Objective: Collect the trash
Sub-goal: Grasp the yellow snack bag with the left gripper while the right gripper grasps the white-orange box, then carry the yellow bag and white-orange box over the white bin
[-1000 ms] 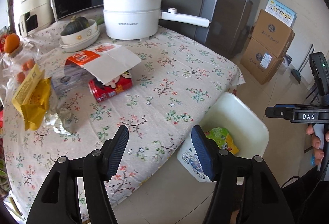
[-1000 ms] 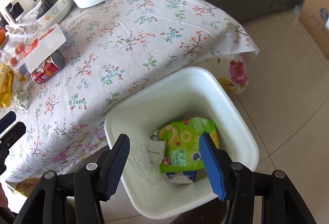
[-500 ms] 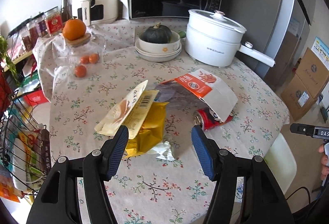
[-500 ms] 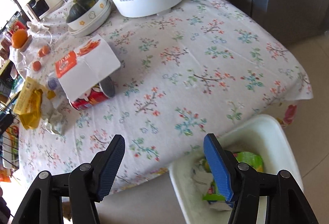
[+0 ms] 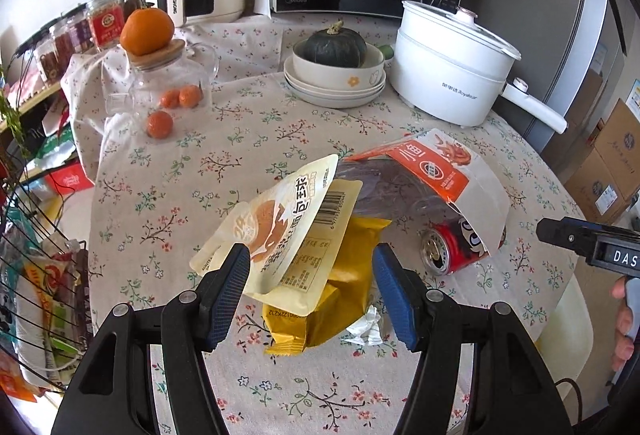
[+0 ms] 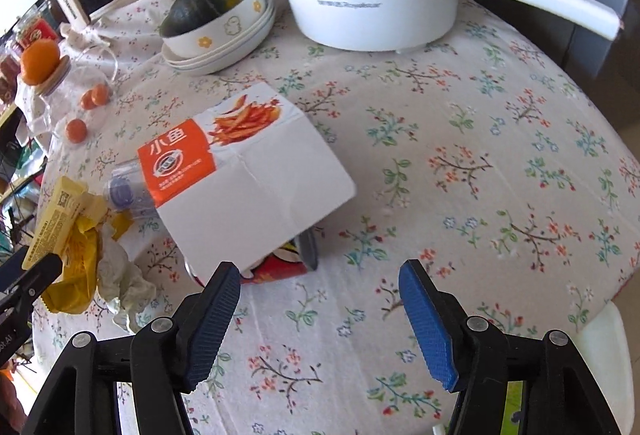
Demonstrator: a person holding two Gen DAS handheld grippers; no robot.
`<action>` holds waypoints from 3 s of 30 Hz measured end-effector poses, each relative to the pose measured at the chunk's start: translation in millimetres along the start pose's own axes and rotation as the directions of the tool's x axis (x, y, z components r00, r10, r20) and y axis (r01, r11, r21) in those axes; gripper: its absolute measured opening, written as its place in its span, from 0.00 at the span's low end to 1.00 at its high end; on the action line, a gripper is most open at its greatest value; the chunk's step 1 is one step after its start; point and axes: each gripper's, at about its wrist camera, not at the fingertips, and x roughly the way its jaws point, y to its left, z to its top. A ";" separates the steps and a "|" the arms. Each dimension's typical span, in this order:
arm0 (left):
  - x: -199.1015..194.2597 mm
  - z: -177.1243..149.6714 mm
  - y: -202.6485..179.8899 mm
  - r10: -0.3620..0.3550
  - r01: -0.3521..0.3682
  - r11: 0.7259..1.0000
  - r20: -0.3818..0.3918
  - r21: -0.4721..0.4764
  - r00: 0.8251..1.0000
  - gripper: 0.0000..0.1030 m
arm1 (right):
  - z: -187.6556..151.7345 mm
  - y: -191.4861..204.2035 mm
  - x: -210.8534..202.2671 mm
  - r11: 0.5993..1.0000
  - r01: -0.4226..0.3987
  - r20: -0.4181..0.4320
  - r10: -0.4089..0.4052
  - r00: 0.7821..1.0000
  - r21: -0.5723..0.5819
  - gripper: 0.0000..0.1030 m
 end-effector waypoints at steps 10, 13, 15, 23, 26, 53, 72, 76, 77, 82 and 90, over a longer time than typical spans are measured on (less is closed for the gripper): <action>15.1 3.7 4.0 0.025 -0.025 1.000 -0.053 -0.004 0.998 0.15 | -3.5 55.5 25.0 0.981 0.069 0.032 -0.064 0.997 -0.180 0.69; 10.0 3.8 12.0 0.035 -0.036 0.999 -0.042 -0.029 0.999 0.04 | -4.4 61.2 32.0 0.972 0.105 0.043 -0.098 0.994 -0.211 0.69; 3.2 4.3 18.7 0.039 -0.040 0.998 -0.024 -0.050 0.999 0.02 | -4.8 63.5 36.1 0.965 0.134 0.055 -0.124 0.991 -0.227 0.69; -35.1 8.1 51.6 0.024 -0.010 0.982 0.071 -0.189 0.997 0.00 | -0.1 86.0 52.2 0.911 0.245 0.145 -0.207 0.967 -0.332 0.69; -47.2 8.8 56.6 0.006 0.016 0.975 0.099 -0.221 0.995 0.00 | -0.1 100.1 61.6 0.857 0.313 0.198 -0.252 0.947 -0.408 0.68; -105.6 -2.1 40.1 -0.061 0.117 0.966 0.237 -0.230 0.970 0.00 | 1.0 19.9 -62.1 0.861 0.410 0.404 -0.274 0.873 -0.301 0.07; -132.3 -14.7 -52.5 -0.283 0.303 0.952 0.246 -0.044 0.927 0.00 | -62.0 -56.9 -138.1 0.891 0.407 0.366 -0.317 0.875 -0.202 0.07; -132.7 -23.0 -78.7 -0.333 0.341 0.940 0.217 -0.001 0.918 0.00 | -76.8 -69.0 -149.6 0.884 0.424 0.360 -0.337 0.870 -0.197 0.07; -132.5 -25.0 -85.1 -0.343 0.349 0.937 0.210 0.010 0.915 0.00 | -80.8 -72.5 -152.2 0.882 0.427 0.356 -0.342 0.870 -0.197 0.07; -128.8 -38.4 -116.6 -0.386 0.379 0.922 0.163 0.072 0.908 0.00 | -98.8 -94.6 -162.9 0.884 0.427 0.311 -0.358 0.880 -0.191 0.07; -120.6 -62.7 -156.9 -0.423 0.405 0.899 0.087 0.165 0.902 0.00 | -130.1 -128.5 -162.5 0.902 0.387 0.189 -0.353 0.916 -0.192 0.07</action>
